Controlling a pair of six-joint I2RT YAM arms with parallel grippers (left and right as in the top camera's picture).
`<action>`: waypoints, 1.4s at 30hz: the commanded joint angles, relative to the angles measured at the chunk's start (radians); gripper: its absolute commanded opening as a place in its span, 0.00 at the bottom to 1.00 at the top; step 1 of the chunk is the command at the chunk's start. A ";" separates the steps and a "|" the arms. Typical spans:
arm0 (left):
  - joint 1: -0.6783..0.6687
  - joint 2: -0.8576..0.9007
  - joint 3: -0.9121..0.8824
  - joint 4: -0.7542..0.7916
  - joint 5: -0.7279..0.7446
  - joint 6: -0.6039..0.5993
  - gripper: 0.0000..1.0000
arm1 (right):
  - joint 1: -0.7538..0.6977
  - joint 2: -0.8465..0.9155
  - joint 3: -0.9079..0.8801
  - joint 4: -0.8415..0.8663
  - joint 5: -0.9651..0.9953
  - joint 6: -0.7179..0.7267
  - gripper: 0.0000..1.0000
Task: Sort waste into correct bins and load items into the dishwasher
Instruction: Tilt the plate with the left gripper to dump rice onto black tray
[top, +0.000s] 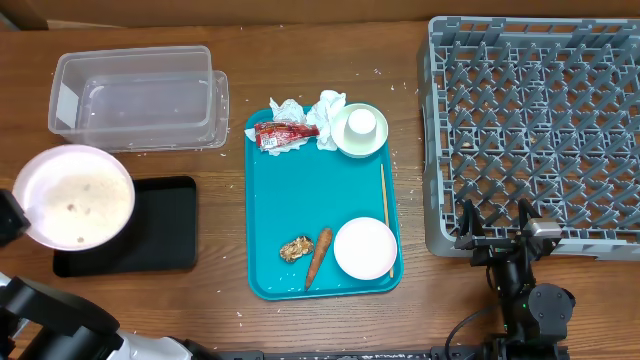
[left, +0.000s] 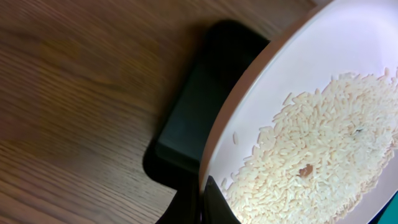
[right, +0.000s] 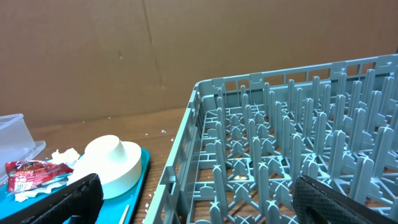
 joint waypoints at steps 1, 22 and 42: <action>0.006 -0.019 -0.047 0.017 0.000 0.076 0.04 | -0.004 -0.010 -0.010 0.005 0.010 0.003 1.00; 0.004 -0.019 -0.055 0.106 -0.336 0.019 0.04 | -0.004 -0.010 -0.010 0.005 0.009 0.003 1.00; -0.191 -0.019 -0.055 0.182 -0.619 -0.003 0.04 | -0.004 -0.010 -0.010 0.005 0.010 0.003 1.00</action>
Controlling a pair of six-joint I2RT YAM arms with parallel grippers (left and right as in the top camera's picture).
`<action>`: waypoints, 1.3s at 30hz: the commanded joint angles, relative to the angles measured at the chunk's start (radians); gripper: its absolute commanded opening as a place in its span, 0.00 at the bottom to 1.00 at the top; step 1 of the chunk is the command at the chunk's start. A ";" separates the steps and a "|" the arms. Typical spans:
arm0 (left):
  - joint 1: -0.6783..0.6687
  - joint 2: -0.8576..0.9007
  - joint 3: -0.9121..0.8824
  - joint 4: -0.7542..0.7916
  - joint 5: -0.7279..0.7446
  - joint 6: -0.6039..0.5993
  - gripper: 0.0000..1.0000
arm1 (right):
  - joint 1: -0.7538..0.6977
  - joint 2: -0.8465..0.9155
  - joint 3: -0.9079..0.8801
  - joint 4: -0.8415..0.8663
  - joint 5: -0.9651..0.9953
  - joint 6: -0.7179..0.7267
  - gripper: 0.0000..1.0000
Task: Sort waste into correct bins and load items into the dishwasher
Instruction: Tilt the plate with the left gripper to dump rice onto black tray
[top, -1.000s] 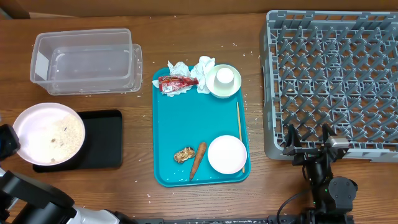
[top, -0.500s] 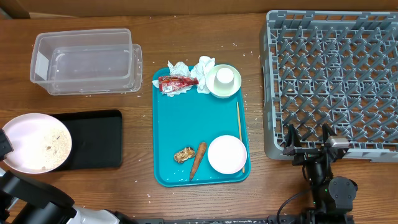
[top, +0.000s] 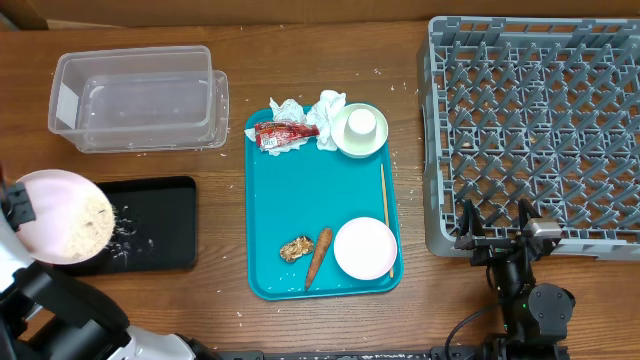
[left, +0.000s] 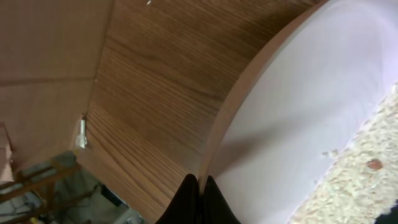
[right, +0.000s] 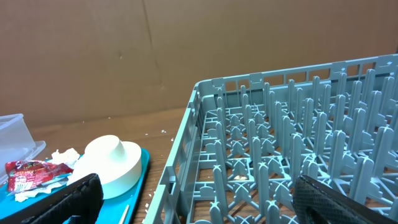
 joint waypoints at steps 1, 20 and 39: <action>-0.011 -0.019 -0.005 0.004 -0.076 -0.016 0.04 | -0.004 -0.010 -0.010 0.005 0.010 0.003 1.00; -0.129 -0.019 -0.005 0.019 -0.265 -0.059 0.04 | -0.004 -0.010 -0.010 0.005 0.009 0.003 1.00; -0.261 -0.019 -0.005 0.016 -0.477 -0.099 0.04 | -0.004 -0.010 -0.010 0.005 0.010 0.003 1.00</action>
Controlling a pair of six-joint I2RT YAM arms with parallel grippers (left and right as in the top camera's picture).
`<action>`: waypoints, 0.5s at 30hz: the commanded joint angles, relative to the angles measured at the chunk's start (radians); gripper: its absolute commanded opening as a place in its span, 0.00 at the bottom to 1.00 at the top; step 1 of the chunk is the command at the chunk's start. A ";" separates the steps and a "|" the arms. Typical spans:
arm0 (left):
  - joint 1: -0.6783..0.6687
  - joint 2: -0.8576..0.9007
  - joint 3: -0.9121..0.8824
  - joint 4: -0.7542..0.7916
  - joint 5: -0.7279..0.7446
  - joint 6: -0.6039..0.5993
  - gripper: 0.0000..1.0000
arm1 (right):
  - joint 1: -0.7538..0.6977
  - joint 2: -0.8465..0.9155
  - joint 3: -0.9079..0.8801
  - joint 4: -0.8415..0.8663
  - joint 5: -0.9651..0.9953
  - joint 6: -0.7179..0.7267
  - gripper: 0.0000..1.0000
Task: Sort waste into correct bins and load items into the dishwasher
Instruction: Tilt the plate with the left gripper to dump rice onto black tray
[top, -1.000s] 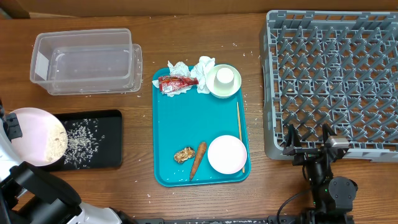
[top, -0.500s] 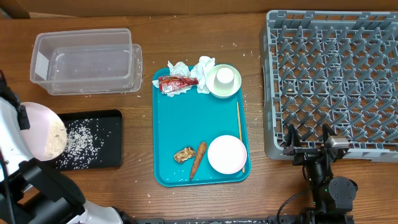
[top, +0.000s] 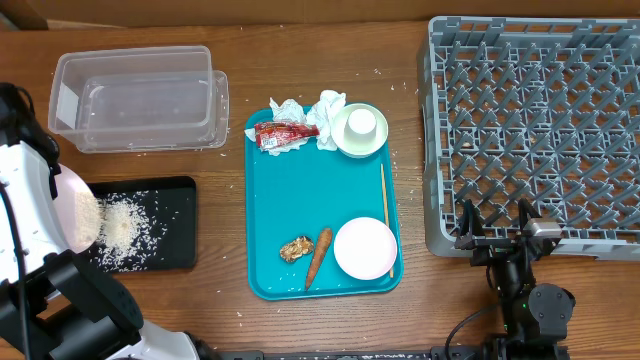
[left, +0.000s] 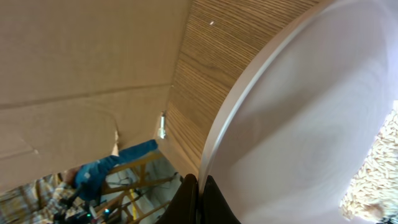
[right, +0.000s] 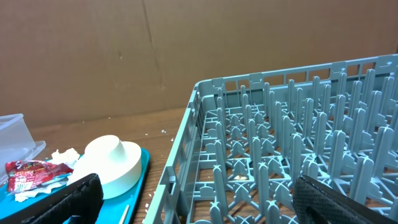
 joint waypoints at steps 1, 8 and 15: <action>-0.027 -0.019 -0.005 0.001 -0.055 -0.032 0.04 | -0.004 -0.010 -0.010 0.005 0.010 0.003 1.00; -0.084 -0.019 -0.005 -0.010 -0.092 -0.032 0.04 | -0.004 -0.010 -0.010 0.005 0.010 0.003 1.00; -0.130 -0.019 -0.005 -0.051 -0.137 -0.050 0.04 | -0.004 -0.010 -0.010 0.005 0.010 0.003 1.00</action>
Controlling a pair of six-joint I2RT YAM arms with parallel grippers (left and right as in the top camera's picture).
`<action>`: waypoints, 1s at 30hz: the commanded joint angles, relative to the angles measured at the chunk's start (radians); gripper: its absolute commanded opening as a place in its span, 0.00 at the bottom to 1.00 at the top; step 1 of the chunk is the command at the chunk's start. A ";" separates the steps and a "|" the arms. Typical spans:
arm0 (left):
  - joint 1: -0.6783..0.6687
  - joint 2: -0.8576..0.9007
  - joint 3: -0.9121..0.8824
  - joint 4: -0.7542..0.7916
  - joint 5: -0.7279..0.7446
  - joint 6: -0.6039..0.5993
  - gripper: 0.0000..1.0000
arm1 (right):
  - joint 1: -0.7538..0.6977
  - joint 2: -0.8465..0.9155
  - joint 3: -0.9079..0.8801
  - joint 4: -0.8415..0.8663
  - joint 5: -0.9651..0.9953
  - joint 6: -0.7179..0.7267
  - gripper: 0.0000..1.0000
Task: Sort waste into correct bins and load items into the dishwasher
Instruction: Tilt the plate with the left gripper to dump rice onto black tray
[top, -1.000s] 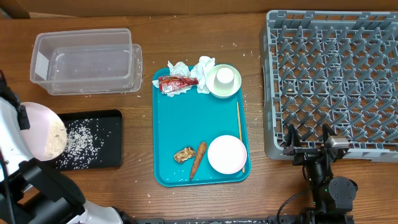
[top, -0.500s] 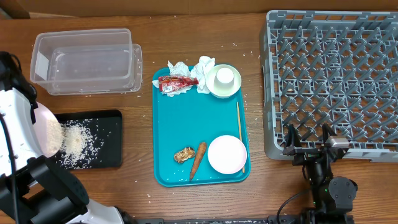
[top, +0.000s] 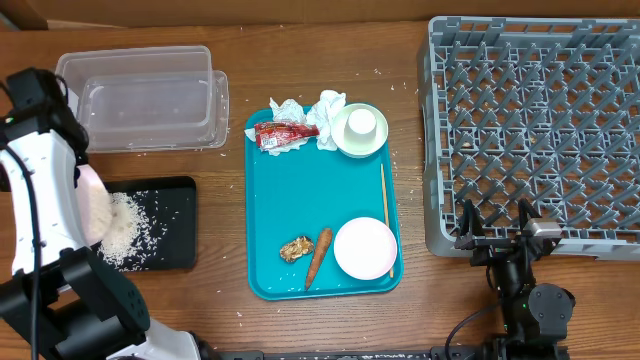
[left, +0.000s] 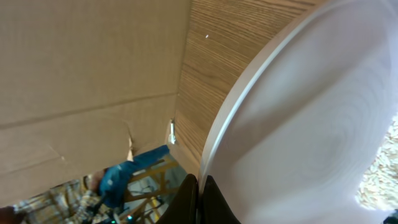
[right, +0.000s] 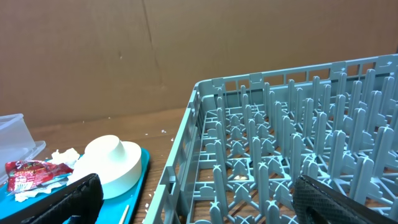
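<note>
My left gripper is shut on the rim of a pale pink plate, held steeply tilted over the black bin at the left. Loose rice lies heaped in that bin below the plate. A little rice still clings to the plate's low edge. The teal tray holds a white bowl, a cup on a saucer, a carrot, a food scrap, a red wrapper, crumpled tissue and a chopstick. My right gripper stands open beside the grey dish rack.
A clear plastic tub stands at the back left, just beyond the black bin. The dish rack fills the right side of the table. My left arm runs along the left edge, above the bin.
The plate has tipped a bit further and shifted slightly toward the bin. The rice heap in the bin has grown and less rice shows on the plate. The right arm has not moved.
The plate was held nearly level, full of rice, over the left end of the black bin. Then it was tilted, with grains scattered in the bin. Then it stood steeper with a pile below, and now most rice lies in the bin.
</note>
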 joint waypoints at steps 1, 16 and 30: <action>-0.018 -0.019 -0.005 -0.018 -0.070 -0.034 0.04 | -0.004 -0.010 -0.010 0.004 0.010 0.004 1.00; -0.112 -0.019 -0.040 -0.025 -0.238 -0.085 0.04 | -0.004 -0.010 -0.010 0.004 0.010 0.004 1.00; -0.180 -0.019 -0.121 0.027 -0.422 -0.085 0.04 | -0.004 -0.010 -0.010 0.004 0.010 0.003 1.00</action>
